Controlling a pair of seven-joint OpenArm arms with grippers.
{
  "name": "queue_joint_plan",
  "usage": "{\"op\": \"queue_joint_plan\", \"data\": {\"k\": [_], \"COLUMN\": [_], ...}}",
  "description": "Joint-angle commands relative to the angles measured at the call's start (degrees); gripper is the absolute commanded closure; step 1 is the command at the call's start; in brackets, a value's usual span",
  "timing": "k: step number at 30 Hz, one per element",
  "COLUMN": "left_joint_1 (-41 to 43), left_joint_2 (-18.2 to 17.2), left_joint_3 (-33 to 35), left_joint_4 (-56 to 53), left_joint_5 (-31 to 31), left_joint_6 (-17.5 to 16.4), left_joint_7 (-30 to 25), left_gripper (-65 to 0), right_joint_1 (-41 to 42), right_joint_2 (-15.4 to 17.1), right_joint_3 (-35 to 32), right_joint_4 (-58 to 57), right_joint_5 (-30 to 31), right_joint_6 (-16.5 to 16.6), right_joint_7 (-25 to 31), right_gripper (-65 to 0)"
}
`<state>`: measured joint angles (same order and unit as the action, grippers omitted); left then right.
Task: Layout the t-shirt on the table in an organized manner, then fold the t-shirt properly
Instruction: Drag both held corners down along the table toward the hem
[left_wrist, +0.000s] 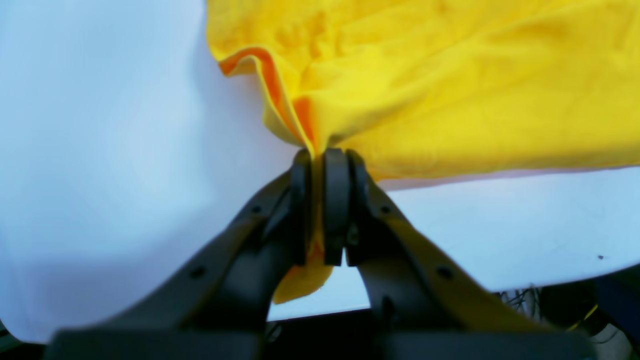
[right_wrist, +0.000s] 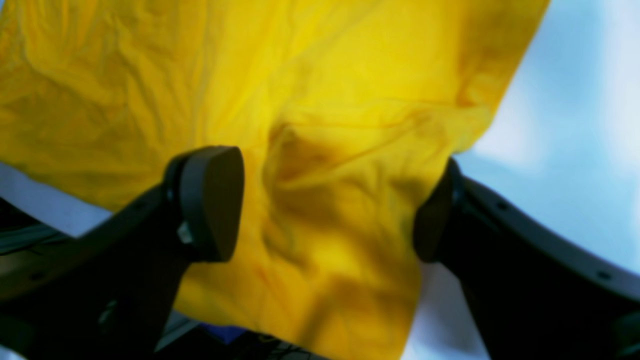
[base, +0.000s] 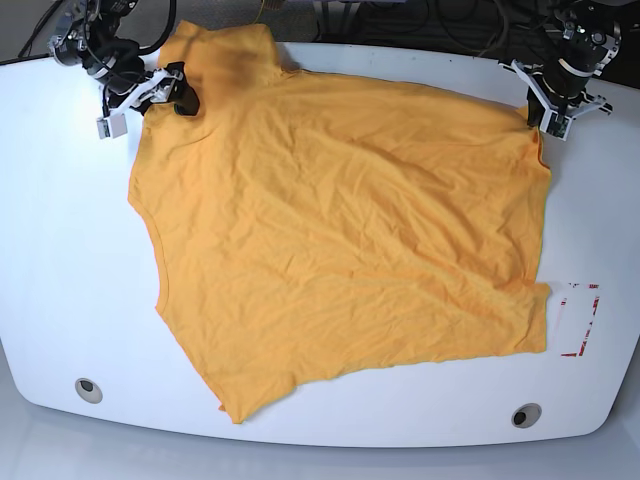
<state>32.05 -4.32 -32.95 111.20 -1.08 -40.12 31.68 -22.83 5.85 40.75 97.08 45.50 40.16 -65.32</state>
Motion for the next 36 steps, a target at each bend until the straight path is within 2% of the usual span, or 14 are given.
{"op": "queue_joint_plan", "data": {"k": [1, 4, 8, 11, 20, 25, 27, 32, 36], "left_joint_1": [0.17, 0.17, 0.17, 0.08, -2.29, -4.32, -6.34, -12.05, -15.75], "left_joint_2": [-0.47, -0.47, -0.47, -0.47, -0.39, -0.21, -0.21, -0.21, -0.21], "left_joint_3": [-0.33, -0.33, -0.33, -0.33, -0.33, -0.33, -0.50, -0.76, -0.50], "left_joint_4": [0.85, 0.85, 0.85, 1.02, 1.29, 1.29, 1.29, 1.11, 1.02], "left_joint_5": [-0.46, -0.37, -0.37, -0.37, -0.63, -0.63, -0.63, -0.63, -0.46], "left_joint_6": [0.12, 0.12, 0.12, 0.12, 0.12, 0.12, 0.12, 0.12, 0.12], "left_joint_7": [-1.13, -1.13, -1.13, -1.13, -1.13, 0.10, 2.21, 11.44, 15.83], "left_gripper": [-2.5, -2.5, -2.5, -2.5, -2.5, -2.5, -2.5, -2.5, -2.5], "right_joint_1": [-0.42, -0.42, -0.42, -0.42, -1.21, -0.07, 0.90, 3.01, 5.38], "right_joint_2": [0.26, 0.26, 0.44, 1.49, 1.67, 1.49, 1.49, 1.49, 1.58], "right_joint_3": [-0.18, -0.18, -0.27, -0.36, 0.08, 0.70, 1.49, 2.19, 2.19], "right_joint_4": [0.37, 0.37, 0.37, 0.64, 10.39, 13.65, 13.65, 13.47, 13.47], "right_joint_5": [-0.79, -0.79, -0.79, -0.79, -0.79, -0.53, 0.61, 3.96, 5.71], "right_joint_6": [-0.16, -0.16, -0.16, -0.16, -0.16, -0.16, -0.16, -0.16, -0.82], "right_joint_7": [-1.71, -1.71, -1.71, -1.71, -2.68, -6.81, -7.87, -9.10, -9.27], "right_gripper": [-41.1, -30.2, -9.6, 0.0, -0.3, -0.3, -0.3, -0.3, -0.3]}}
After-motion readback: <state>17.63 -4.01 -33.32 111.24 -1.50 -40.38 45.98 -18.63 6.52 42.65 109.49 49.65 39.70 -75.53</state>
